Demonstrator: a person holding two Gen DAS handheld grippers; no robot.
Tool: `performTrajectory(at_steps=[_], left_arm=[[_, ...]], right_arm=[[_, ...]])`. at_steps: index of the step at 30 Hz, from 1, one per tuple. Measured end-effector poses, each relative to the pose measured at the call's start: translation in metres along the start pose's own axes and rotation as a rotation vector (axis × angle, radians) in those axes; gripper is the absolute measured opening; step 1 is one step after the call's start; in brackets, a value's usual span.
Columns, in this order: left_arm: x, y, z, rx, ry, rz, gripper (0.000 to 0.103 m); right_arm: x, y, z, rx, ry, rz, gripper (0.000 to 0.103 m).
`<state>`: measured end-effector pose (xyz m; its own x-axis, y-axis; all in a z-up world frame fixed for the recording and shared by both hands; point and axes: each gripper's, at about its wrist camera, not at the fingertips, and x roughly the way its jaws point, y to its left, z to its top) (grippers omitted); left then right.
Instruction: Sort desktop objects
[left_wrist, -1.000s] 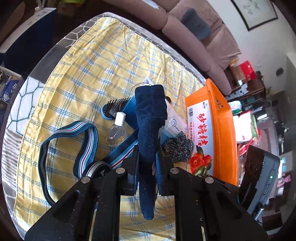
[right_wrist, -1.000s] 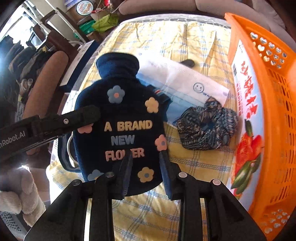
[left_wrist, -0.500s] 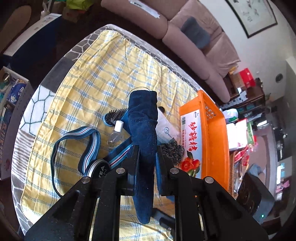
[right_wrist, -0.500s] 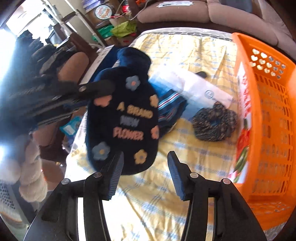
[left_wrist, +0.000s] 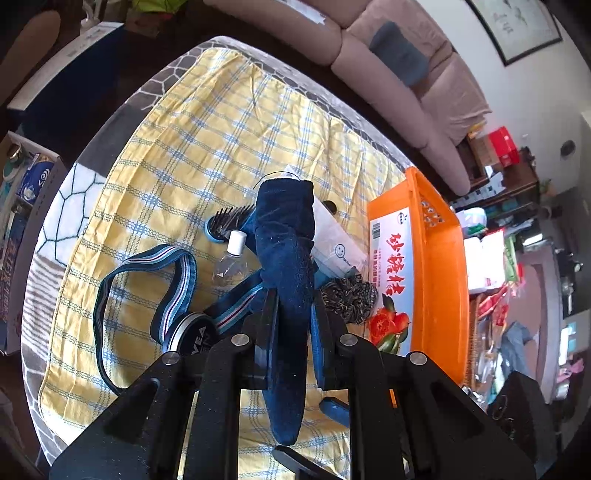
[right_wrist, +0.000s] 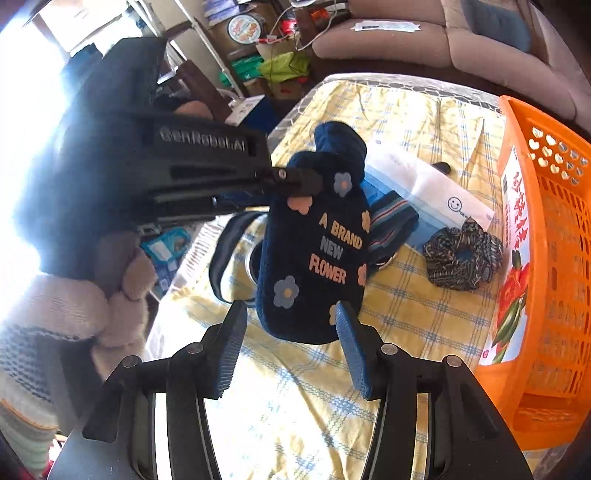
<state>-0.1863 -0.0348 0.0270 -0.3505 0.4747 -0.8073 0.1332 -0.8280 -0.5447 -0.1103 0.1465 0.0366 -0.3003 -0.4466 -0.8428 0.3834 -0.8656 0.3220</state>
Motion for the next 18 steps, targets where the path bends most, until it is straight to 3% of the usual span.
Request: performTrajectory(at_steps=[5, 7, 8, 10, 11, 12, 16, 17, 18], left_arm=[[0.004, -0.008, -0.004, 0.059, 0.040, 0.001, 0.017], [0.003, -0.012, -0.005, 0.076, 0.041, 0.005, 0.020], [0.002, -0.014, -0.005, 0.080, 0.039, 0.011, 0.027], [0.005, -0.019, -0.007, 0.105, 0.040, 0.039, 0.049], [0.008, -0.021, -0.008, 0.116, 0.046, 0.072, 0.065], [0.013, -0.024, -0.009, 0.122, 0.055, 0.103, 0.069], [0.035, -0.032, -0.011, 0.146, 0.092, 0.171, 0.069], [0.042, -0.034, -0.010, 0.156, 0.106, 0.200, 0.066], [0.049, -0.034, -0.010, 0.164, 0.120, 0.222, 0.056]], right_arm=[[0.013, -0.013, -0.009, 0.023, 0.013, -0.022, 0.050], [0.013, -0.021, -0.013, 0.043, 0.008, -0.005, 0.043], [0.013, -0.023, -0.014, 0.041, 0.004, 0.008, 0.039], [0.010, -0.025, -0.014, 0.040, -0.007, 0.013, 0.034], [0.009, -0.026, -0.014, 0.043, -0.010, 0.008, 0.034], [0.008, -0.026, -0.012, 0.044, -0.013, 0.010, 0.032], [0.010, -0.025, -0.013, 0.038, -0.006, 0.022, 0.031], [0.011, -0.026, -0.014, 0.041, -0.004, 0.031, 0.031], [0.011, -0.025, -0.016, 0.044, -0.003, 0.040, 0.031]])
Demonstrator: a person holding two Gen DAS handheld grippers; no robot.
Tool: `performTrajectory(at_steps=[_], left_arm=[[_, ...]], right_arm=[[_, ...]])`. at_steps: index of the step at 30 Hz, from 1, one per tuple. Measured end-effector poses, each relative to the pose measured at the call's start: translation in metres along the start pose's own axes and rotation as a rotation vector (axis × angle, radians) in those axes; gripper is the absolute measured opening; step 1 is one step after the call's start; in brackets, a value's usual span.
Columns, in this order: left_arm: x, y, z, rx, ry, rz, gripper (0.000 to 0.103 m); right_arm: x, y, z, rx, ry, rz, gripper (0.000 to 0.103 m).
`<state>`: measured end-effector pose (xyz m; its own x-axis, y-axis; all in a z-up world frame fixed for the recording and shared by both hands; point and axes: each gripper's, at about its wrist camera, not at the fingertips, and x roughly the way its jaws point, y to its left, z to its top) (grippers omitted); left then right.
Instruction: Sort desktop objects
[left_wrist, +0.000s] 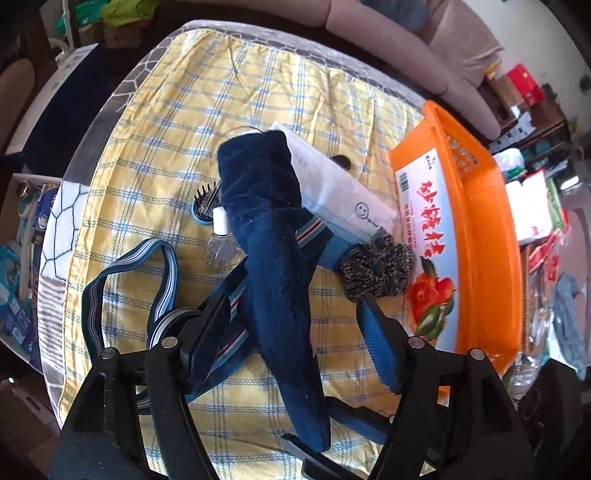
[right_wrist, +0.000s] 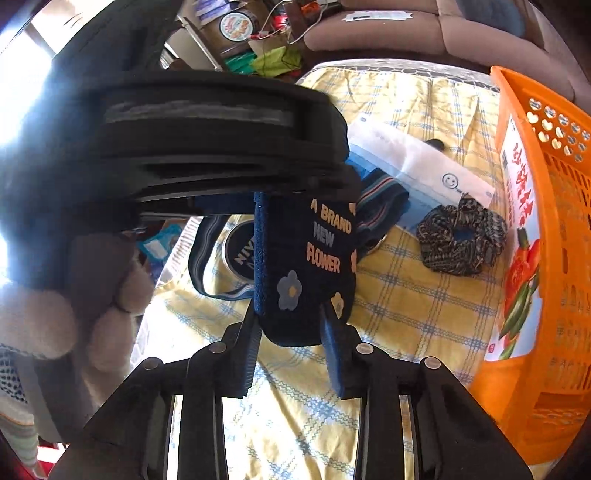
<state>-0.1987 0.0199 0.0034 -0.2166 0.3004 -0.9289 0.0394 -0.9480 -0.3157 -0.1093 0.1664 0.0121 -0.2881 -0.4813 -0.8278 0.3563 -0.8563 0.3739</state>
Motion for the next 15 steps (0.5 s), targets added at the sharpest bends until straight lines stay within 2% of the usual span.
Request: performTrajectory(at_steps=[1, 2, 3, 7, 10, 15], left_arm=[[0.007, 0.000, 0.001, 0.006, 0.015, 0.017, 0.046], [0.013, 0.001, 0.002, 0.004, 0.029, 0.033, 0.023], [0.018, 0.003, 0.003, 0.002, 0.041, 0.036, 0.019], [0.023, 0.012, 0.001, 0.009, 0.040, 0.025, 0.014], [0.015, 0.024, -0.002, -0.027, 0.025, -0.027, 0.013], [-0.008, 0.040, -0.005, -0.056, -0.012, -0.117, 0.013]], right_arm=[[0.002, 0.000, -0.002, 0.005, 0.001, 0.007, 0.031], [0.003, -0.001, -0.003, 0.010, 0.000, 0.012, 0.031], [0.005, -0.002, -0.004, 0.013, 0.000, 0.014, 0.031], [0.009, -0.009, -0.009, 0.020, 0.016, 0.027, 0.033], [0.010, -0.010, -0.011, 0.017, 0.024, 0.029, 0.040], [-0.002, -0.005, -0.009, 0.005, 0.018, 0.037, 0.041]])
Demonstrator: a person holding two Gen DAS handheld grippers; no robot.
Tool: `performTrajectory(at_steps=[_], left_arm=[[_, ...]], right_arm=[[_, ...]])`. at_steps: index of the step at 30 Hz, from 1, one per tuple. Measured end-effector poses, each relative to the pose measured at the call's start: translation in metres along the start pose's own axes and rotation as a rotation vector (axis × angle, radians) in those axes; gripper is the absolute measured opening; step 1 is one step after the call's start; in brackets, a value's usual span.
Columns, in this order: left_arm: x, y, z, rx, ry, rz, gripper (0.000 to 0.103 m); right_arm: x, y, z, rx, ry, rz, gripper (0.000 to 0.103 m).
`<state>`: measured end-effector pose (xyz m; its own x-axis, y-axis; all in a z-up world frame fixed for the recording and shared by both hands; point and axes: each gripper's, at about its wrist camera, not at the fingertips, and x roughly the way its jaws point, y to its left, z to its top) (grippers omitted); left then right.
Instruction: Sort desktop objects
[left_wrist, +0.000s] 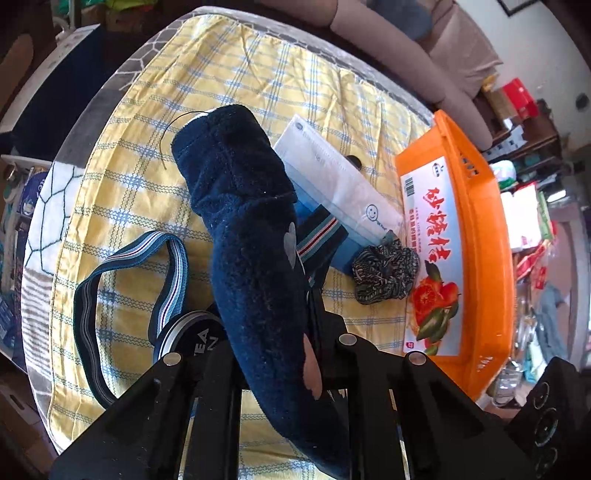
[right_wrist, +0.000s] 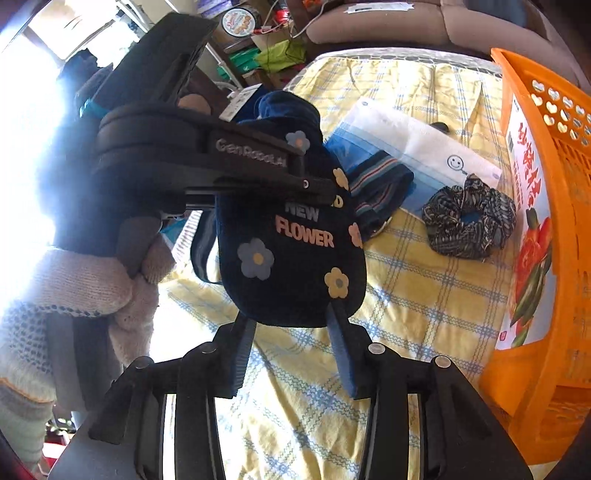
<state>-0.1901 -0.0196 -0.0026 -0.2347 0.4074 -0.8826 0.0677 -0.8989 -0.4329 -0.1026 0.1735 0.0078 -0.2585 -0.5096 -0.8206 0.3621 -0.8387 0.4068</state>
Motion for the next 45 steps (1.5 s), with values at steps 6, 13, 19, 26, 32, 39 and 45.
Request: performTrajectory(at_steps=[6, 13, 19, 26, 32, 39, 45], left_arm=[[-0.038, 0.018, 0.000, -0.042, -0.072, -0.200, 0.014], [-0.070, 0.042, 0.002, -0.097, -0.145, -0.334, 0.013], [-0.080, 0.048, -0.009, -0.106, -0.156, -0.479, 0.012], [-0.087, 0.042, -0.018, -0.110, -0.146, -0.661, 0.012], [-0.081, 0.031, -0.014, -0.108, -0.148, -0.635, 0.011], [-0.065, -0.025, -0.012, -0.045, -0.108, -0.599, 0.010], [-0.038, -0.110, -0.012, 0.055, -0.056, -0.564, 0.012]], right_arm=[[-0.029, -0.001, 0.001, 0.068, -0.032, 0.104, 0.050], [-0.060, 0.003, 0.018, 0.130, -0.070, 0.261, 0.055], [-0.080, -0.014, 0.029, 0.221, -0.139, 0.264, 0.055], [-0.053, -0.014, 0.035, 0.250, -0.128, 0.381, 0.055], [-0.050, -0.015, 0.027, 0.302, -0.135, 0.494, 0.047], [-0.084, -0.037, 0.022, 0.284, -0.187, 0.415, 0.040], [-0.130, -0.082, 0.007, 0.302, -0.243, 0.340, 0.040]])
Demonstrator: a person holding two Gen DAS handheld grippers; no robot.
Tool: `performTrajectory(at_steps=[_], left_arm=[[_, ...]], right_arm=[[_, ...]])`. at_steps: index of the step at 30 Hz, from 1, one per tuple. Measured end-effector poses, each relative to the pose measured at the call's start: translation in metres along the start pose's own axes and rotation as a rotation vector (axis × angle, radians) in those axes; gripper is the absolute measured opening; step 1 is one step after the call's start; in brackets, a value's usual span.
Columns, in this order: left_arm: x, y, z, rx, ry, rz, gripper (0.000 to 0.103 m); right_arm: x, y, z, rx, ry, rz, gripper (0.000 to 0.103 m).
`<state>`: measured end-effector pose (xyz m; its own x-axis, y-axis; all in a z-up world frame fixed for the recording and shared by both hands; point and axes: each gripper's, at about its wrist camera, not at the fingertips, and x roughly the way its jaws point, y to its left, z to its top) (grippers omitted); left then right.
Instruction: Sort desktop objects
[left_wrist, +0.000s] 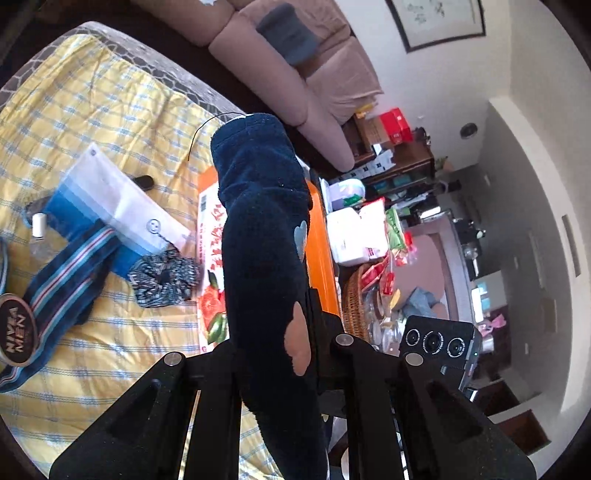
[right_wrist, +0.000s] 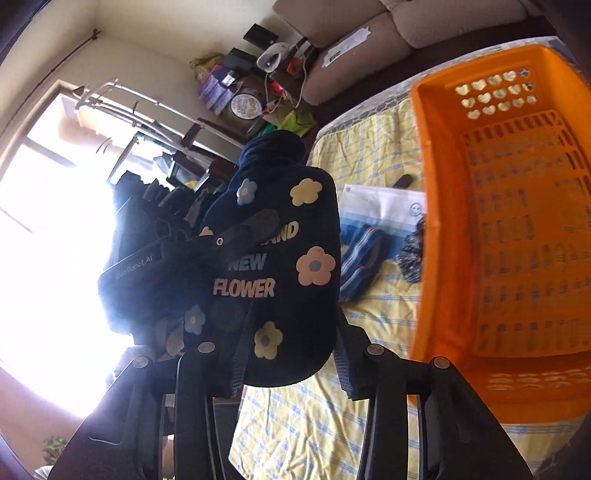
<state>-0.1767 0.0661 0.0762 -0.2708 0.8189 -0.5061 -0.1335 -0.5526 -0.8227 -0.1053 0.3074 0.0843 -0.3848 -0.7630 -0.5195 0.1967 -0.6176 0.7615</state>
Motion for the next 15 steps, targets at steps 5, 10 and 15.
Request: performTrajectory(at_steps=[5, 10, 15], left_arm=[[0.071, -0.049, -0.013, 0.076, 0.078, 0.056, 0.013], [0.127, -0.076, -0.027, 0.082, 0.140, 0.069, 0.014], [0.167, -0.079, -0.033, 0.055, 0.164, 0.061, 0.014]], right_arm=[[-0.056, -0.040, 0.001, 0.029, -0.061, -0.066, 0.040], [-0.102, -0.078, -0.002, 0.050, -0.110, -0.135, 0.041], [-0.123, -0.103, -0.002, 0.057, -0.116, -0.190, 0.041]])
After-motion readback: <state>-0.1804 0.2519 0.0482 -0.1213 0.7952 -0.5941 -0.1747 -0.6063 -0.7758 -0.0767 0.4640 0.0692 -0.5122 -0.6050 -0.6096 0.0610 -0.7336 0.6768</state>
